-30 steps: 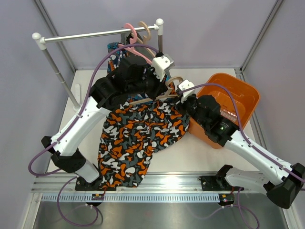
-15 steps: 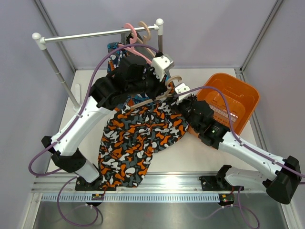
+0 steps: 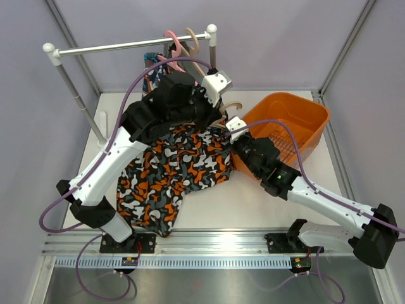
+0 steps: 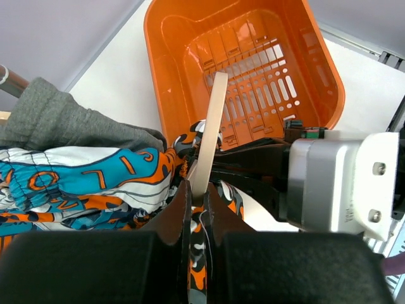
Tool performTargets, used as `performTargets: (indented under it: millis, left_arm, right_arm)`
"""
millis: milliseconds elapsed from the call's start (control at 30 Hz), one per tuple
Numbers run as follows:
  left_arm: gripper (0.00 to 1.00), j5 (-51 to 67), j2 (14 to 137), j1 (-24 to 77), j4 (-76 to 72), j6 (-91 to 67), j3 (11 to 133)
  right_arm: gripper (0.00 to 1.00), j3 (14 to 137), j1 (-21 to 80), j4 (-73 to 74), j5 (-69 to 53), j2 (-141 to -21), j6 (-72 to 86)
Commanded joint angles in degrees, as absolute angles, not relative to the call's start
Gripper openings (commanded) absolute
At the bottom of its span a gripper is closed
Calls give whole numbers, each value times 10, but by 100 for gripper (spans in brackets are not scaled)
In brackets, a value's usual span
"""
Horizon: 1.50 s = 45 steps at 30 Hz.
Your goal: Remove the shorts from the hanger
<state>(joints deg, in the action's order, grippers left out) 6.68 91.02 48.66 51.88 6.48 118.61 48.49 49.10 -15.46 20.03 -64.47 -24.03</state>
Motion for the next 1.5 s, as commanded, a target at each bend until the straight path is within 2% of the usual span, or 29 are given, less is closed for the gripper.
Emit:
performTargets:
  millis: [0,300,600,700,833,933,1167,1267,1300,1333,1467]
  left_arm:
    - [0,108,888,500,475,38,1205]
    - [0,98,863,500,475,35,1201]
    - [0,120,843,504,506,68,1191]
    - [4,113,852,506,536,99,1192]
    - [12,85,864,506,565,132,1188]
    - [21,69,868,506,565,148,1182]
    - [29,70,876,506,555,169,1161]
    - [40,74,880,506,544,181,1159]
    - [48,75,881,506,541,188,1161]
    - [61,81,881,506,539,192,1163]
    - [76,77,877,506,530,214,1179]
  right_arm:
    - [0,477,482,-142,242,-628,-196]
    - [0,501,482,-61,215,-566,-185]
    - [0,594,482,75,200,-515,-193]
    - [0,623,482,107,189,-517,-198]
    - [0,656,483,134,176,-518,-200]
    - [0,677,483,149,171,-521,-205]
    - [0,692,482,168,174,-518,-214]
    - [0,697,482,180,168,-516,-212]
    - [0,700,482,186,166,-517,-211]
    - [0,700,482,188,163,-515,-211]
    - [0,718,482,218,142,-512,-207]
